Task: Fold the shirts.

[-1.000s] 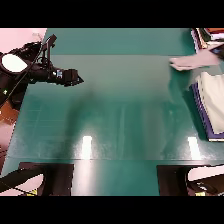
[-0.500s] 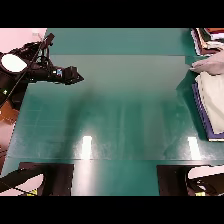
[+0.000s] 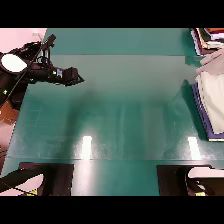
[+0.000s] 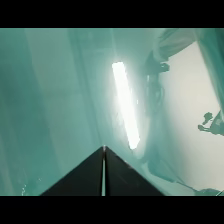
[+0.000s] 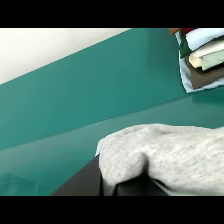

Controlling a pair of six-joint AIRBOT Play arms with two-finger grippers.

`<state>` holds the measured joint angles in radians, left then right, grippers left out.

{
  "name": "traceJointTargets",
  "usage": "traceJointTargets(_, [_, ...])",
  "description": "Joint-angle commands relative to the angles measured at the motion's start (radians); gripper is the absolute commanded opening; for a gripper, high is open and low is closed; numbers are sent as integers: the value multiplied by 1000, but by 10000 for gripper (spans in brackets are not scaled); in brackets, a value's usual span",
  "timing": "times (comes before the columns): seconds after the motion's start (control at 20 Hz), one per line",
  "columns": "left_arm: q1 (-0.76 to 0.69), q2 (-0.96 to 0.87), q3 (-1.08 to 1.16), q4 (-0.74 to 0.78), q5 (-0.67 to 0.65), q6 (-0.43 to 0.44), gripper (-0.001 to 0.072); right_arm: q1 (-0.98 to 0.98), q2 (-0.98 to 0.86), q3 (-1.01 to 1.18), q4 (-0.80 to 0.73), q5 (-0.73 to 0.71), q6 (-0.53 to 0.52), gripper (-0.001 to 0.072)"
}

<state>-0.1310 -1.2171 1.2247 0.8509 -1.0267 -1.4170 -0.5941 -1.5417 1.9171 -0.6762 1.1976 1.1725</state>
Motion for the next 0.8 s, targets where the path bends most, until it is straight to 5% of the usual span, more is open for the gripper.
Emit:
traceJointTargets(0.0, [0,0,0,0,-23,3,21,-64,102,-123,-10,62,-40,12])
traceJointTargets(0.65, [0,0,0,1,-49,38,21,-319,536,-814,-465,142,-48,35])
traceJointTargets(0.75, [0,0,0,2,-60,39,21,-354,577,-879,-512,141,-48,307])
